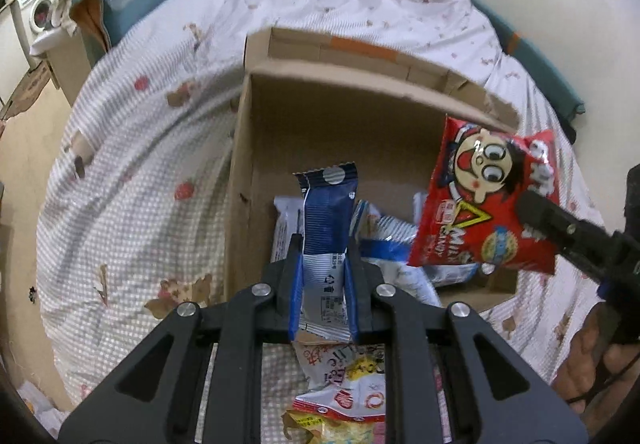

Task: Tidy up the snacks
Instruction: 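Carry the blue-white bar into the box with the left tool while the right tool carries the red bag over, then grasp a white chip bag with the left tool while the right tool grasps a blue bag, then lower the white chip bag into the box with the left tool while the right drops its bag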

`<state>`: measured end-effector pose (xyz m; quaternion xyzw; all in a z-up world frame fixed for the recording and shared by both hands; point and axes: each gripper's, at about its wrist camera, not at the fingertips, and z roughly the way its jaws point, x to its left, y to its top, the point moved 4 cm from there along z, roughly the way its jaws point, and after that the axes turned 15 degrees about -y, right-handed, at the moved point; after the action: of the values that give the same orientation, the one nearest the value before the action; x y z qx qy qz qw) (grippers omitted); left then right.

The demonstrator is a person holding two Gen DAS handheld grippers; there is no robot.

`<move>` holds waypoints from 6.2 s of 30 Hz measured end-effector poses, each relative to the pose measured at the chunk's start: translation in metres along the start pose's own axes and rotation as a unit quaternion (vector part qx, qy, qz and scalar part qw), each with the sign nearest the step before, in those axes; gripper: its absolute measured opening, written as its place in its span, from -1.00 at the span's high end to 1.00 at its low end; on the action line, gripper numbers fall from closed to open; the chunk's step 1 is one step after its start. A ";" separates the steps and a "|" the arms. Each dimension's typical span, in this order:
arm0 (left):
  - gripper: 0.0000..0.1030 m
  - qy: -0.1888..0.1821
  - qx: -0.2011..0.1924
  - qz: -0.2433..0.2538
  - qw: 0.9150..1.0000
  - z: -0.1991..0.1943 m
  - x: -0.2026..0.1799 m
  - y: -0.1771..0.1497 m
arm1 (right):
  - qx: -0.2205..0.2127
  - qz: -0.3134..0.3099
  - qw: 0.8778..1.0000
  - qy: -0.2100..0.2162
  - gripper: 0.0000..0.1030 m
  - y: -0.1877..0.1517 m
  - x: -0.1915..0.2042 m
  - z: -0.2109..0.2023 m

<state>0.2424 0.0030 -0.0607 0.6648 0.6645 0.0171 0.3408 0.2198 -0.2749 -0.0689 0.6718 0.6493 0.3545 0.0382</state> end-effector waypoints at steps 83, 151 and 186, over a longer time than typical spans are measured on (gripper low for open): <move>-0.55 -0.008 0.200 0.009 0.980 0.090 -0.020 -0.111 | 0.149 0.126 0.960 -0.202 -0.91 -0.108 -0.134 -0.014; 0.12 0.069 -0.067 0.016 0.995 -0.100 -0.003 -0.084 | 0.049 0.042 0.998 -0.021 0.31 -0.093 -0.041 -0.086; 0.11 0.050 -0.080 0.085 0.992 0.011 0.001 0.024 | 0.007 -0.038 0.996 -0.081 0.30 0.025 -0.025 0.033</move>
<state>0.2688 0.0020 -0.0580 0.6877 0.6183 0.1324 0.3567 0.2607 -0.2884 -0.0912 0.6732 0.6715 0.2931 0.0996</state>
